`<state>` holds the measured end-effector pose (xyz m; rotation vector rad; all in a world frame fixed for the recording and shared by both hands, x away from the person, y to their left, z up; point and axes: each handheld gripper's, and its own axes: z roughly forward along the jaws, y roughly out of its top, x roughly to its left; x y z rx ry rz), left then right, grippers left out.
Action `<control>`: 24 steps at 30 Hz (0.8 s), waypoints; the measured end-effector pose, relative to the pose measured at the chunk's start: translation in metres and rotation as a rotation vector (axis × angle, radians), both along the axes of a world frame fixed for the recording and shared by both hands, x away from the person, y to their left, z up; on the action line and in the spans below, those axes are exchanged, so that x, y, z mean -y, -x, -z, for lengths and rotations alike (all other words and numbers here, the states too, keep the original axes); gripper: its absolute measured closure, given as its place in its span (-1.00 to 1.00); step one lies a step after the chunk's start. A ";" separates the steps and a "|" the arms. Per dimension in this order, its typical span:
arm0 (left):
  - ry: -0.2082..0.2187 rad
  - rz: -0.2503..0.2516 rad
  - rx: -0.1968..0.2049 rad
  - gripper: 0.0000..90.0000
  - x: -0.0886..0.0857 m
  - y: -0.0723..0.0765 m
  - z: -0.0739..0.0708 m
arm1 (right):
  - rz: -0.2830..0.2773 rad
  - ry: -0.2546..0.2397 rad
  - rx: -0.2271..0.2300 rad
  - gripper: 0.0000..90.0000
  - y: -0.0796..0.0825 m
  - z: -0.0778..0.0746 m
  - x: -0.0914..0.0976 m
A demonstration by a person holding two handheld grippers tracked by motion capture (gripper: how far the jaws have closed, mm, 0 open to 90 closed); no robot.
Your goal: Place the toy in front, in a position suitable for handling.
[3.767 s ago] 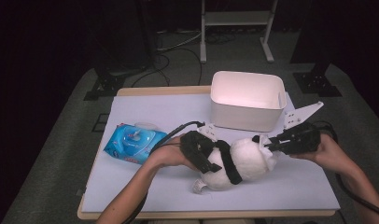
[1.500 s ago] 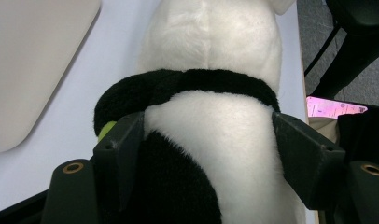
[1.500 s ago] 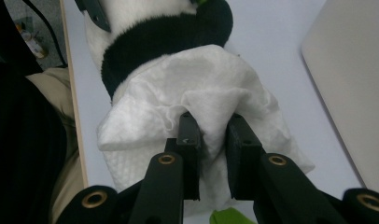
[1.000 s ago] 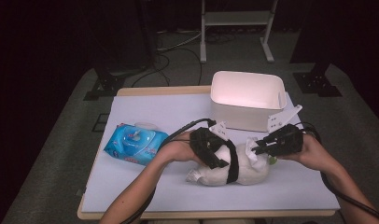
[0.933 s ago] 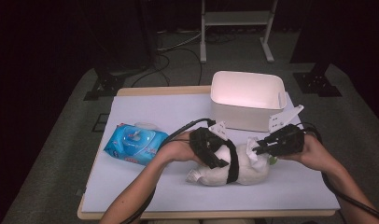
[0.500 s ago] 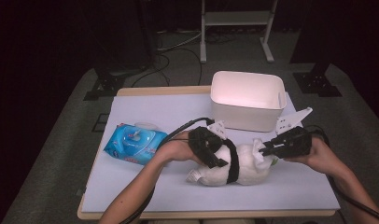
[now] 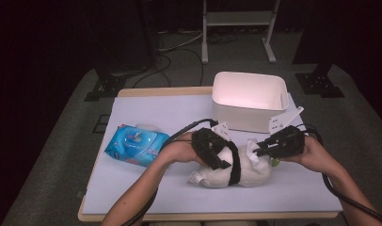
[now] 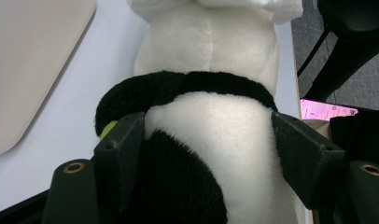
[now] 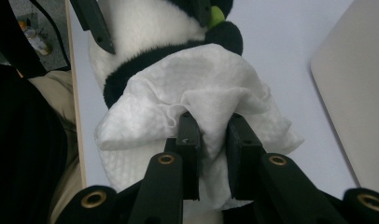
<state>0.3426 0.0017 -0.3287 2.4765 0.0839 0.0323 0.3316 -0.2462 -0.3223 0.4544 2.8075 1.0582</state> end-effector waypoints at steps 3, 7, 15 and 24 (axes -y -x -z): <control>-0.003 0.002 0.003 -0.36 0.002 0.000 -0.001 | -0.015 0.003 0.004 0.70 -0.002 -0.001 -0.007; -0.002 0.002 -0.004 -0.36 0.003 -0.002 0.000 | -0.024 0.004 -0.008 0.70 -0.005 -0.001 -0.015; 0.001 0.004 -0.002 -0.34 0.002 -0.002 0.001 | -0.034 0.016 -0.008 0.70 -0.006 -0.001 -0.017; 0.025 -0.005 -0.019 -0.34 -0.001 -0.002 -0.001 | 0.005 -0.004 -0.013 0.69 -0.002 -0.001 0.003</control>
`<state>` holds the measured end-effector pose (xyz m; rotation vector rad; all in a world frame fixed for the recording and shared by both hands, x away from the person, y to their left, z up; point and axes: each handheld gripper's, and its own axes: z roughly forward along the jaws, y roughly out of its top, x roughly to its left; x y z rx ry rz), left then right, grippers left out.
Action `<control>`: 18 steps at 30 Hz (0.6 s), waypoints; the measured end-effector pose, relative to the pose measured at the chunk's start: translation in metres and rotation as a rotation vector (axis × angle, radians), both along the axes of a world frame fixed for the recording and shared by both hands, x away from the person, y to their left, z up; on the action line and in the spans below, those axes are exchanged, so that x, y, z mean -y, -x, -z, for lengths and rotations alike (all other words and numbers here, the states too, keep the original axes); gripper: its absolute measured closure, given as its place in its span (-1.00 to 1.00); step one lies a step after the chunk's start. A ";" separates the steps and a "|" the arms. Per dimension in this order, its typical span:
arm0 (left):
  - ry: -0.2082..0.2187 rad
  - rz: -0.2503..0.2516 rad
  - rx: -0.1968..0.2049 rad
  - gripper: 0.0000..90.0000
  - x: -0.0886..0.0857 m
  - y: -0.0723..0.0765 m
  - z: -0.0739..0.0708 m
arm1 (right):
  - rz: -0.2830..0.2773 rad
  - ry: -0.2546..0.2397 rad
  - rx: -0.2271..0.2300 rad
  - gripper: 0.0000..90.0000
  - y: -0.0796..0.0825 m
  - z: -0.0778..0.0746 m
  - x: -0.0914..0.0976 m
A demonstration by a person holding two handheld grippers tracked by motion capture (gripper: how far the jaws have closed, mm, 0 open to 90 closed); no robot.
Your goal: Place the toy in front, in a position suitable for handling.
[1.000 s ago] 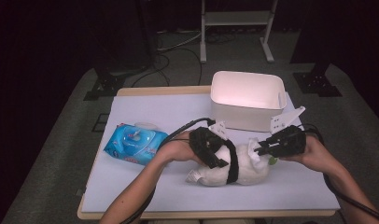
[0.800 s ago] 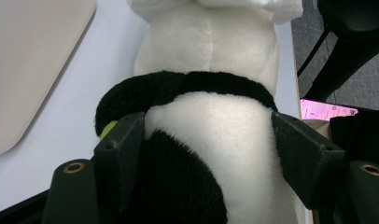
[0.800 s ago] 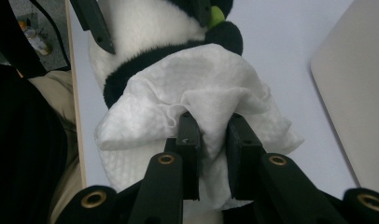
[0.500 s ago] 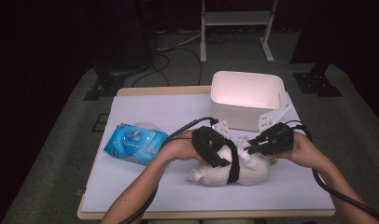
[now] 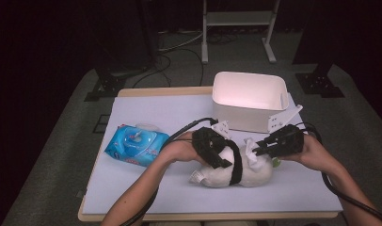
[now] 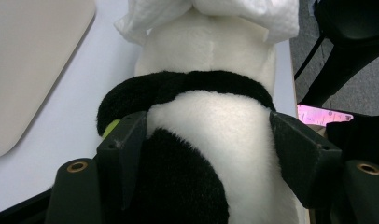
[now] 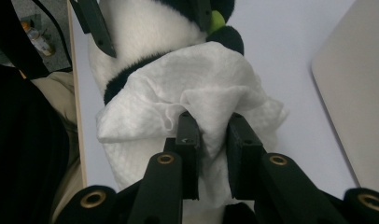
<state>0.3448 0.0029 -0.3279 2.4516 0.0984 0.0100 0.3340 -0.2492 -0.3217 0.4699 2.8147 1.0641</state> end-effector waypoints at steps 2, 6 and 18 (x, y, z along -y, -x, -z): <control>0.012 -0.003 -0.007 -0.35 -0.001 0.001 -0.001 | 0.007 -0.006 -0.003 0.69 0.000 0.001 0.003; 0.032 -0.018 -0.001 -0.36 -0.008 0.003 -0.008 | 0.008 -0.007 -0.014 0.69 0.000 0.005 0.005; 0.045 -0.067 0.015 -0.40 -0.036 0.011 -0.013 | 0.020 -0.015 -0.027 0.69 -0.001 0.008 0.006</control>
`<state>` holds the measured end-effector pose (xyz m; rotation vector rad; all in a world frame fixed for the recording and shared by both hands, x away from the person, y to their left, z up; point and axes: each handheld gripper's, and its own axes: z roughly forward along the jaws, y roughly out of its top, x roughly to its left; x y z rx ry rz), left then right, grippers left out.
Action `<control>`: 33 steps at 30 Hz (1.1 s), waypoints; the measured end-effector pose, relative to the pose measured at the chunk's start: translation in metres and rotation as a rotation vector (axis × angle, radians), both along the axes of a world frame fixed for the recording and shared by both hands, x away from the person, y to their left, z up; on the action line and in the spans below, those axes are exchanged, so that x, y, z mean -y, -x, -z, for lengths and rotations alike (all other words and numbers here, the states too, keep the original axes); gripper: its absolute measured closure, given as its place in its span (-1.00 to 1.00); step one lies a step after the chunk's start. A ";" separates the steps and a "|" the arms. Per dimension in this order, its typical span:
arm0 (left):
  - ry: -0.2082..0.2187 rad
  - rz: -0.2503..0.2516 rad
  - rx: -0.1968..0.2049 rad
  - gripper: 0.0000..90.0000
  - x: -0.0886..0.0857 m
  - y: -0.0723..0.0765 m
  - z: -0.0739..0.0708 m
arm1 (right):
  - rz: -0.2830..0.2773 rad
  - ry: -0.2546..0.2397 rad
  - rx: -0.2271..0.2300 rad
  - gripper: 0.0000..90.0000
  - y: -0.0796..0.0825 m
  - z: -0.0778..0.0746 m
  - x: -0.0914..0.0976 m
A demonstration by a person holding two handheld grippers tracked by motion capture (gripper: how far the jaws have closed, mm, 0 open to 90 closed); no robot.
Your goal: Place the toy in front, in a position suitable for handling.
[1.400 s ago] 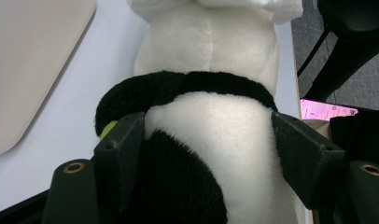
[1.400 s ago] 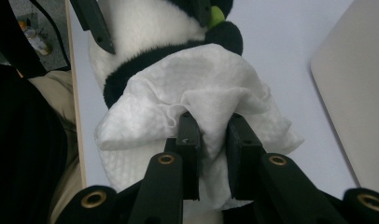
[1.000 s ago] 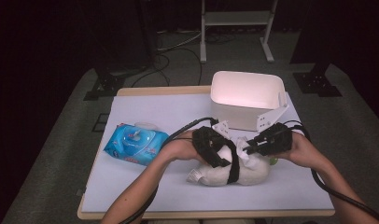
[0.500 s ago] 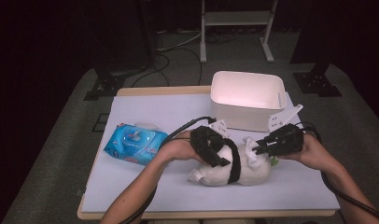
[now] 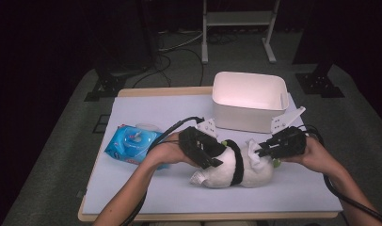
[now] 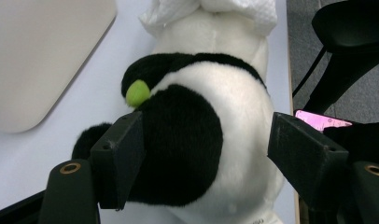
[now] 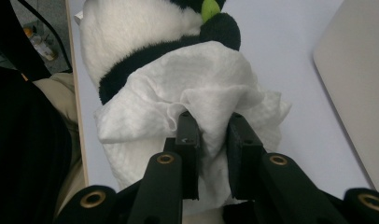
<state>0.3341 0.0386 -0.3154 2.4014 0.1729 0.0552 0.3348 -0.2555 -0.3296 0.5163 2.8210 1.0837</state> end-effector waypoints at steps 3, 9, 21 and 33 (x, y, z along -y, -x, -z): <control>-0.011 -0.015 -0.002 -0.43 -0.005 0.000 0.002 | 0.002 0.008 0.000 0.69 0.000 0.000 0.000; -0.031 -0.031 -0.024 -0.48 -0.010 -0.001 0.012 | 0.021 0.007 -0.002 0.69 -0.001 0.002 0.005; -0.020 -0.042 -0.045 -0.51 -0.004 -0.004 0.024 | 0.022 0.022 0.014 0.69 0.003 0.001 0.005; -0.017 -0.023 -0.025 -0.46 0.001 -0.003 0.022 | -0.054 0.032 0.021 0.69 -0.004 -0.002 -0.029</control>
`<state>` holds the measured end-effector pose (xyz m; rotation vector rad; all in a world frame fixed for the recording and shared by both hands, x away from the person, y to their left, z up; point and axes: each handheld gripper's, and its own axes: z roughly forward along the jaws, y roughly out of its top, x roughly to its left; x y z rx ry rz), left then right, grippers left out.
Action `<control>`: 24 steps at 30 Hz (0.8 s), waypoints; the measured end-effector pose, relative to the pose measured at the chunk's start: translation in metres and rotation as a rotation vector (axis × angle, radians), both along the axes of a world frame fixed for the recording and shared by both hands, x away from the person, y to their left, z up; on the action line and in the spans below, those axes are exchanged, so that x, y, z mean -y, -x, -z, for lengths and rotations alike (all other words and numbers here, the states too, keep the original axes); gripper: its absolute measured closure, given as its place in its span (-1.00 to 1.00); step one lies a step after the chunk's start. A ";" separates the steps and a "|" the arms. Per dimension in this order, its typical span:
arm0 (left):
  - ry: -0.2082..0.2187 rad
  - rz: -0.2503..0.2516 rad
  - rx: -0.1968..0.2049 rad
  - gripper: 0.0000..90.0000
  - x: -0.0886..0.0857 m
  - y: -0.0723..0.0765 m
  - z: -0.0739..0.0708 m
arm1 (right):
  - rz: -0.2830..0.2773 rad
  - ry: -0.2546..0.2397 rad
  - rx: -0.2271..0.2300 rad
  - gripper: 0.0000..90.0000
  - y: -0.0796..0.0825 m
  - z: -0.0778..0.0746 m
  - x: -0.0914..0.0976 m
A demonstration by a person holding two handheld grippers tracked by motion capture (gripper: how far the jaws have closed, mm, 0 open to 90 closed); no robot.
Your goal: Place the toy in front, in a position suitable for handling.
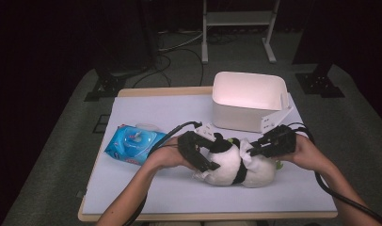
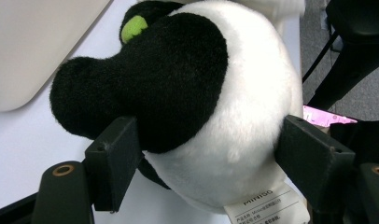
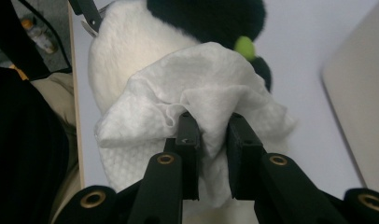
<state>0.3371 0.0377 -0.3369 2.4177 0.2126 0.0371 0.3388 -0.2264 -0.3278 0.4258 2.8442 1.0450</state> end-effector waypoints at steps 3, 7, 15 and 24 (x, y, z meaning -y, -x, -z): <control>-0.013 -0.001 0.009 -0.46 -0.001 0.000 0.000 | -0.021 0.016 -0.005 0.69 -0.002 0.001 -0.012; -0.001 0.002 0.002 -0.45 0.000 0.000 0.001 | -0.033 0.000 -0.003 0.69 -0.005 -0.005 -0.018; 0.001 0.008 -0.016 -0.45 -0.002 -0.003 0.002 | -0.077 -0.001 0.019 0.69 -0.012 -0.019 -0.043; -0.015 -0.002 -0.006 -0.45 -0.002 -0.004 0.002 | -0.072 0.014 0.014 0.69 -0.012 -0.020 -0.040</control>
